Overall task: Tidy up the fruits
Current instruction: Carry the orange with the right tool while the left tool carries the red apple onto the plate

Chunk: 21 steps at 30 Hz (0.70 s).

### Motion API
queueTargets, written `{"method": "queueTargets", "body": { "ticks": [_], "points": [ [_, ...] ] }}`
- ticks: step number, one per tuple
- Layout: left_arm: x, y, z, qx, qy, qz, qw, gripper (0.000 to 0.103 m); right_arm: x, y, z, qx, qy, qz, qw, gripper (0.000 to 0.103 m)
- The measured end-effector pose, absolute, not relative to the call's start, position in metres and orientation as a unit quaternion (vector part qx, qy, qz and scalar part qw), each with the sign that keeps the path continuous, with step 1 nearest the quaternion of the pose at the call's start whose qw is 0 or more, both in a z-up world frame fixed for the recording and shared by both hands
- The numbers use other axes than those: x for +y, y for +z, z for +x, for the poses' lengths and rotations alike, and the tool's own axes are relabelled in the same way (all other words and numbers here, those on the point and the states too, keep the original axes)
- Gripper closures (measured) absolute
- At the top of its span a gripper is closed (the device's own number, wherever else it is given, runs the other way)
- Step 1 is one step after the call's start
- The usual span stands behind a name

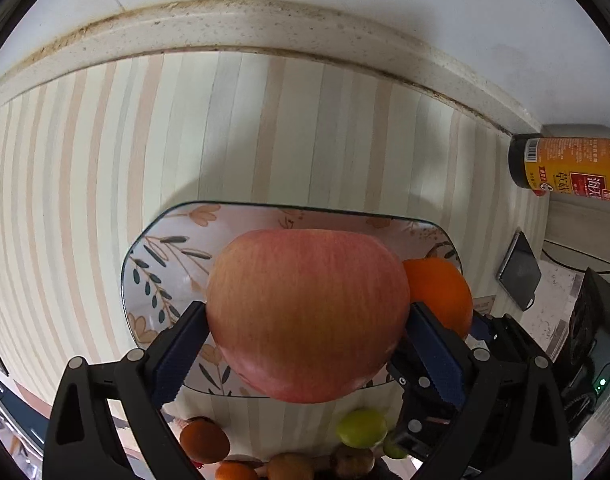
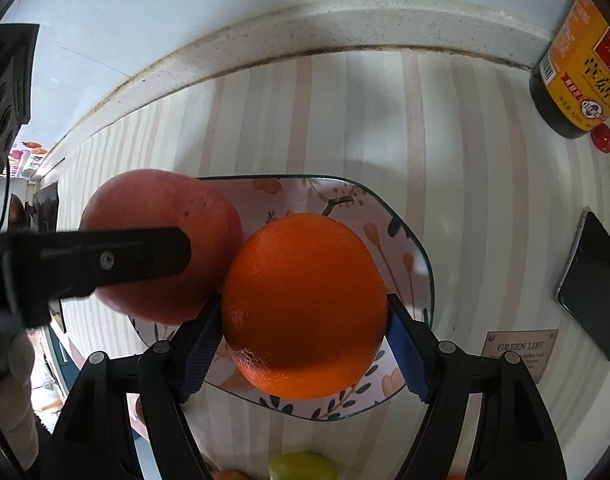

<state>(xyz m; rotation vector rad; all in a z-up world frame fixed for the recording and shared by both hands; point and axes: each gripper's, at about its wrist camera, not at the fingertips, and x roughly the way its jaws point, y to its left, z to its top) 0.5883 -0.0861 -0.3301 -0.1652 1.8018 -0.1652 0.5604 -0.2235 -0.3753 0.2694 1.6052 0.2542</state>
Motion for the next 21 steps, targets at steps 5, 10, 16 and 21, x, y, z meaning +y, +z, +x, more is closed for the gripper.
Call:
{"method": "queueTargets", "body": {
  "ticks": [5,10,16,21],
  "points": [
    [-0.097,-0.33,0.592,0.783,-0.065,-0.046,0.616,0.003,-0.22,-0.383,0.57,0.722,0.112,0.121,0.672,0.022],
    [-0.113,-0.329,0.593,0.775,-0.068,-0.007,0.629,0.003,-0.224,-0.387,0.571,0.723,0.107,0.139,0.668,0.022],
    [-0.109,-0.322,0.596,0.763,-0.068,-0.027,0.642,0.003,-0.241,-0.375,0.563,0.715,0.091,0.151,0.677,0.007],
    [-0.106,-0.308,0.598,0.752,-0.077,-0.036,0.653,0.003,-0.25,-0.359,0.564,0.702,0.087,0.151,0.69,0.004]
  ]
}}
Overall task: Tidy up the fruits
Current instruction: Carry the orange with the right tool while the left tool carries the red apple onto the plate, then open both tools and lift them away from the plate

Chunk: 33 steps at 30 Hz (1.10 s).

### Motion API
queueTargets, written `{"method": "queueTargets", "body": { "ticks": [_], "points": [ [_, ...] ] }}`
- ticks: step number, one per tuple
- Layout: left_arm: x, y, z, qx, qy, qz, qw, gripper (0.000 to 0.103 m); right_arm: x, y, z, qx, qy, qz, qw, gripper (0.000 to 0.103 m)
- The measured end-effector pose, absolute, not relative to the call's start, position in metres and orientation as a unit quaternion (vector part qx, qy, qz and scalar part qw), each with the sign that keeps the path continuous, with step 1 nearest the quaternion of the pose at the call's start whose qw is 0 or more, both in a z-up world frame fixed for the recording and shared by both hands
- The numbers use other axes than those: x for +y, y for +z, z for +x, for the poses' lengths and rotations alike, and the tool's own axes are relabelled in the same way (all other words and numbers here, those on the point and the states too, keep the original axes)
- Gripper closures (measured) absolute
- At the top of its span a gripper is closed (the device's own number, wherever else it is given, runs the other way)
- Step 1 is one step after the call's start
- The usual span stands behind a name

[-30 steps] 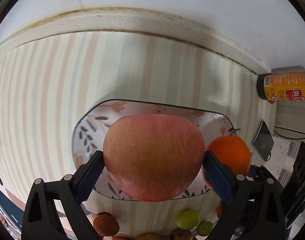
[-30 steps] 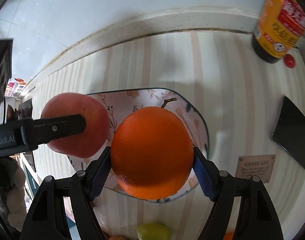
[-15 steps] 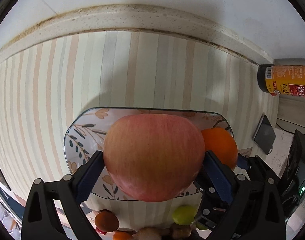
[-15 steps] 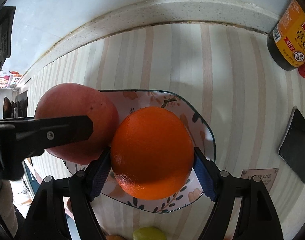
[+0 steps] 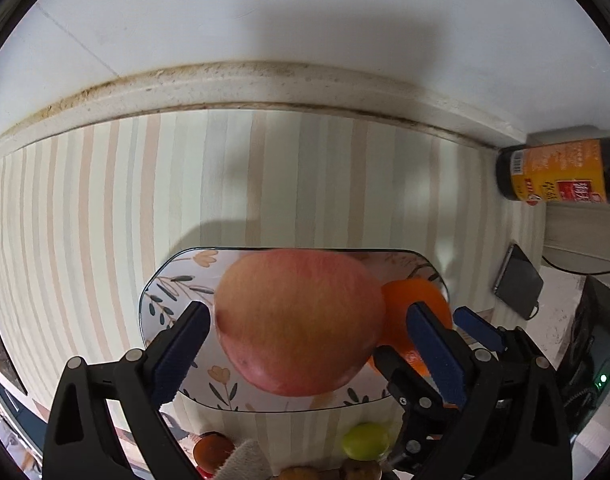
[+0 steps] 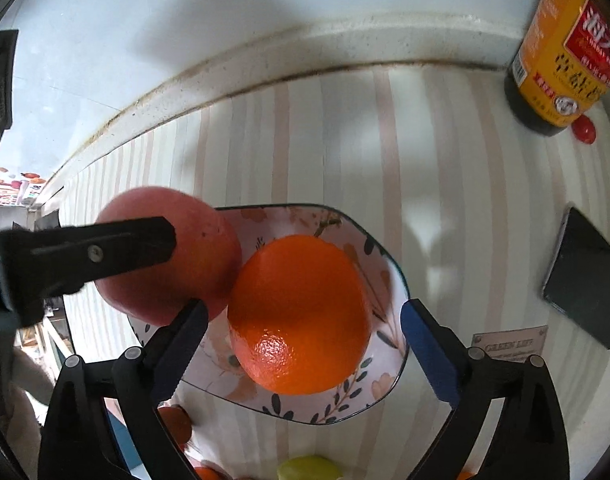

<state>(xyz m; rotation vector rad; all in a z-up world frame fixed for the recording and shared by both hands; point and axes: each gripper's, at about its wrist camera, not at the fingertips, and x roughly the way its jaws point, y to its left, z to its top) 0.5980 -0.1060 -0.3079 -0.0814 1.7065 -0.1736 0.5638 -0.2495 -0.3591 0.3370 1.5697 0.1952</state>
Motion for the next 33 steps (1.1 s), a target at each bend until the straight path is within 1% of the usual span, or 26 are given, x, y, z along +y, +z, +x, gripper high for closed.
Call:
{"method": "queueTargets", "body": {
  "ticks": [6,9,14,18,25,33],
  "points": [
    [-0.097,-0.289,0.582,0.73,-0.065,-0.023,0.68,0.003,-0.255,-0.341,0.558,0.689,0.077,0.144,0.706,0.004],
    [-0.084,-0.267,0.571,0.698,-0.044,-0.024,0.714,0.003,-0.257,-0.33,0.551,0.679,0.065,0.134,0.719,0.004],
    [-0.058,-0.235,0.534,0.65,-0.01,-0.027,0.759,0.003,-0.26,-0.311,0.528,0.664,0.054,0.117,0.737,0.004],
    [-0.046,-0.223,0.501,0.629,0.012,-0.021,0.777,0.003,-0.263,-0.293,0.502,0.652,0.052,0.106,0.749,0.004],
    [-0.026,-0.2,0.431,0.592,0.014,0.009,0.806,0.003,-0.249,-0.243,0.442,0.616,0.039,0.084,0.782,0.004],
    [-0.013,-0.171,0.368,0.566,-0.021,0.035,0.823,0.003,-0.223,-0.183,0.377,0.574,0.012,0.074,0.816,0.004]
  ]
}}
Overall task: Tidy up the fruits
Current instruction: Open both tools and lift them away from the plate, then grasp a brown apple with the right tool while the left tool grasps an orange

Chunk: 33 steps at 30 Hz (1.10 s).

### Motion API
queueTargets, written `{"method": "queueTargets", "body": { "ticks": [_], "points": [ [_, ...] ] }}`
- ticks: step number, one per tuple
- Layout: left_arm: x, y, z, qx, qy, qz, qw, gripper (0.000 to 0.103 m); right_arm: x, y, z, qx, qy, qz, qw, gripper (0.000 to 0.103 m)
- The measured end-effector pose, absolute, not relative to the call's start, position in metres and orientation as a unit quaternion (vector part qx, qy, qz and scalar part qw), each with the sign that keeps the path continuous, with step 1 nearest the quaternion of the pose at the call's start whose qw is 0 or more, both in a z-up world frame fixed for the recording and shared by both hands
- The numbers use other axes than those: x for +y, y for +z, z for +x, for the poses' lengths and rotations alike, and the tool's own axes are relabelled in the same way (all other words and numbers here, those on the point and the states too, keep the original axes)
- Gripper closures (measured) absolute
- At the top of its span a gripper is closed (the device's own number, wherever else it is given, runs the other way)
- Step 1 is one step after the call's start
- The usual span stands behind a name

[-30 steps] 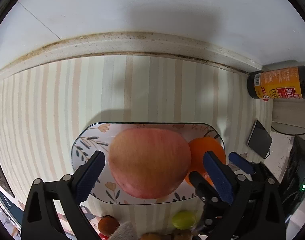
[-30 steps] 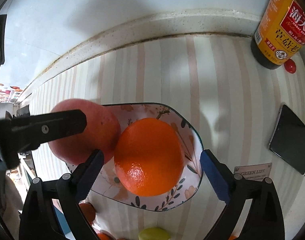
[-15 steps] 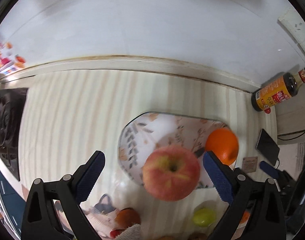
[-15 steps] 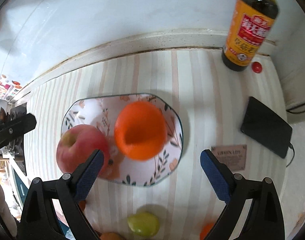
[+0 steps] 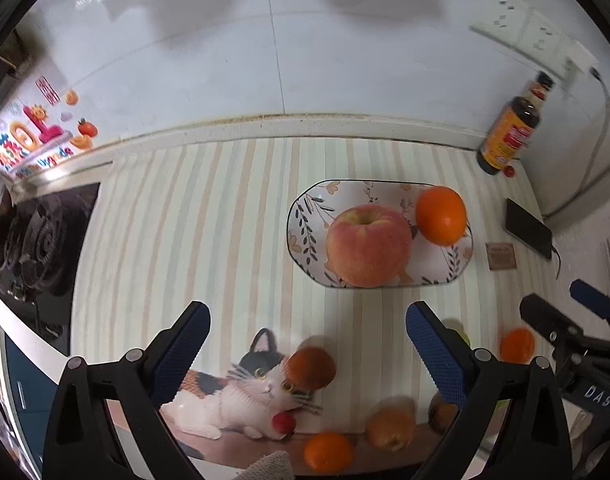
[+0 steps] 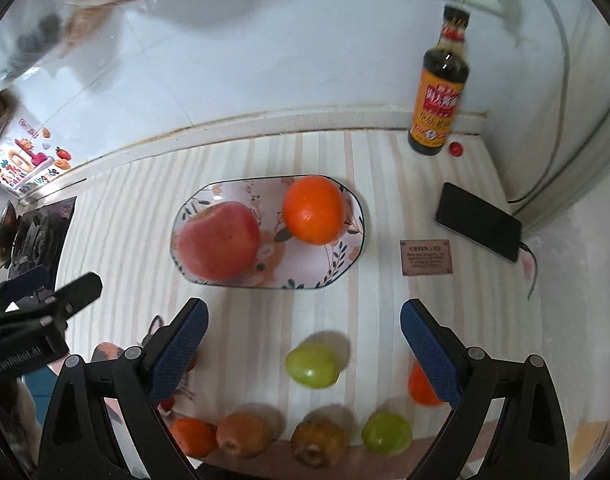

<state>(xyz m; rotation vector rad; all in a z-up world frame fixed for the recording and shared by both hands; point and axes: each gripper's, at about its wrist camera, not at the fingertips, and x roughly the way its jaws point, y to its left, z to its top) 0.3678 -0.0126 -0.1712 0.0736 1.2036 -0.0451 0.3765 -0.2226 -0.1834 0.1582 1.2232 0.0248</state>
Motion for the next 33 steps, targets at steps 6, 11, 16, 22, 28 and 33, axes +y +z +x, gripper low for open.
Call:
{"method": "queueTargets", "body": {
  "ticks": [6,11,16,22,28,33],
  "points": [
    [-0.002,-0.146,0.332,0.541,-0.042,0.045,0.838,0.003,-0.207,-0.151,0.336,0.551,-0.012,0.085,0.83,0.004],
    [0.003,-0.133,0.309,0.53,-0.051,0.045,0.845,0.003,-0.197,-0.13,0.307,0.534,-0.02,0.094,0.84,0.004],
    [0.004,-0.128,0.296,0.526,-0.048,0.038,0.849,0.003,-0.192,-0.12,0.289,0.523,-0.007,0.106,0.845,0.004],
    [0.006,-0.151,0.294,0.544,-0.037,0.031,0.837,0.0,-0.206,-0.136,0.281,0.538,0.001,0.133,0.833,0.002],
    [0.005,-0.215,0.288,0.623,-0.026,0.035,0.781,0.0,-0.228,-0.187,0.278,0.594,0.0,0.156,0.789,0.002],
    [-0.001,-0.271,0.27,0.685,-0.031,0.052,0.726,0.0,-0.247,-0.238,0.271,0.637,-0.012,0.178,0.75,0.002]
  ]
}}
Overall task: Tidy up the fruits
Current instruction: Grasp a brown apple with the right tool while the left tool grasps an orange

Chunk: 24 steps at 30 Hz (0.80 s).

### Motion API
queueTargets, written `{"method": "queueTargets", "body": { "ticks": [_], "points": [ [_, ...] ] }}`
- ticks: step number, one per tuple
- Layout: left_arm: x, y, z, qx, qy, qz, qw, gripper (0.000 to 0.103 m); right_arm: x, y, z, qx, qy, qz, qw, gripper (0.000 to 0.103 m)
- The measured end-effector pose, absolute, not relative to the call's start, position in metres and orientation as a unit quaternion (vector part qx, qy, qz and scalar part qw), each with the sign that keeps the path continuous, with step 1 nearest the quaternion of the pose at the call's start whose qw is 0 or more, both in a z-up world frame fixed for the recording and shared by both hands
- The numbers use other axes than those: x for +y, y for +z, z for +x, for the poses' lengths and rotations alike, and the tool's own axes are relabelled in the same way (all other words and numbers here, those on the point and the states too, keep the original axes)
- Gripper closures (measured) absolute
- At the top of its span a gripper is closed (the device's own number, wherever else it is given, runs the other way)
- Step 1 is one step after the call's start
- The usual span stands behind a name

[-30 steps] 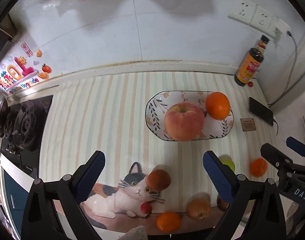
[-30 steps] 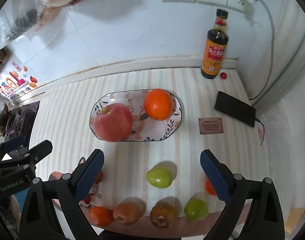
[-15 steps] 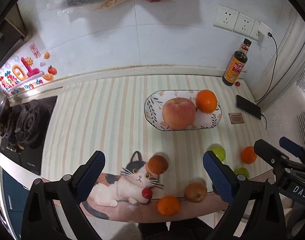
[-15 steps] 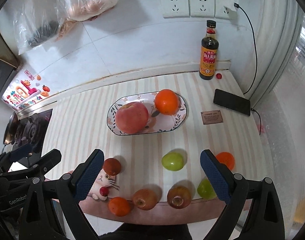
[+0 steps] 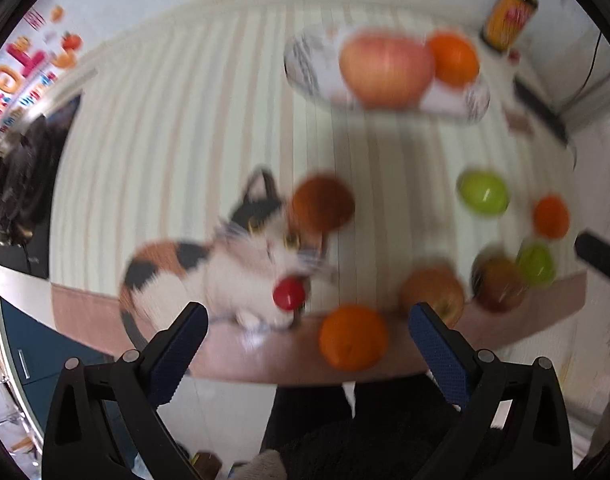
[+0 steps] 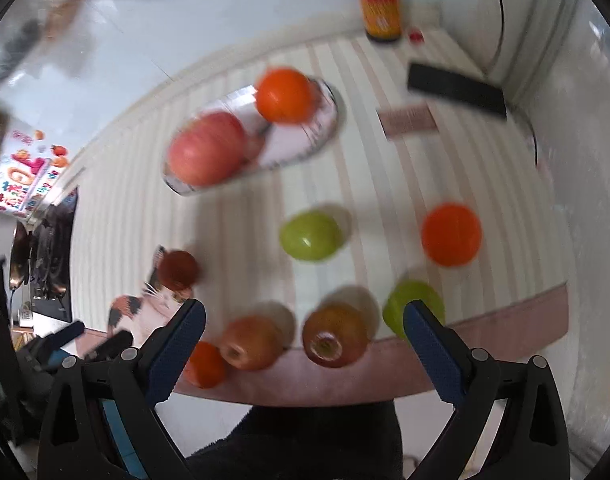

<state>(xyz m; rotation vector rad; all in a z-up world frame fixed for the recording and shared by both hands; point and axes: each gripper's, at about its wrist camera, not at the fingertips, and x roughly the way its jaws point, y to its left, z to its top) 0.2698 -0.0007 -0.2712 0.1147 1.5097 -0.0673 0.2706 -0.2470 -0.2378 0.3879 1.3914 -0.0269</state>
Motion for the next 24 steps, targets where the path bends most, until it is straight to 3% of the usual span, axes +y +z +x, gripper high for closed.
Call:
{"method": "queueTargets", "body": {
  "ticks": [9,11,16,20,22,24],
  "points": [
    [-0.014,-0.353,0.253,0.763,-0.06,0.034,0.642,0.001,-0.249,-0.328,0.261,0.704,-0.015,0.19,0.684,0.004],
    [-0.019,-0.363,0.253,0.768,-0.06,0.036,0.636,0.009,-0.247,-0.339,0.26,0.709,-0.002,0.205,0.675,0.005],
    [-0.029,-0.367,0.251,0.766,-0.084,0.018,0.637,0.041,-0.227,-0.351,0.262,0.731,0.016,0.177,0.659,0.01],
    [-0.039,-0.364,0.251,0.755,-0.083,0.044,0.648,0.041,-0.22,-0.356,0.262,0.736,0.01,0.151,0.66,0.015],
    [-0.042,-0.365,0.253,0.757,-0.086,0.044,0.646,0.039,-0.217,-0.354,0.262,0.732,0.007,0.124,0.67,0.035],
    [-0.042,-0.371,0.254,0.767,-0.091,0.036,0.635,0.039,-0.217,-0.352,0.262,0.733,0.012,0.112,0.671,0.034]
  ]
}}
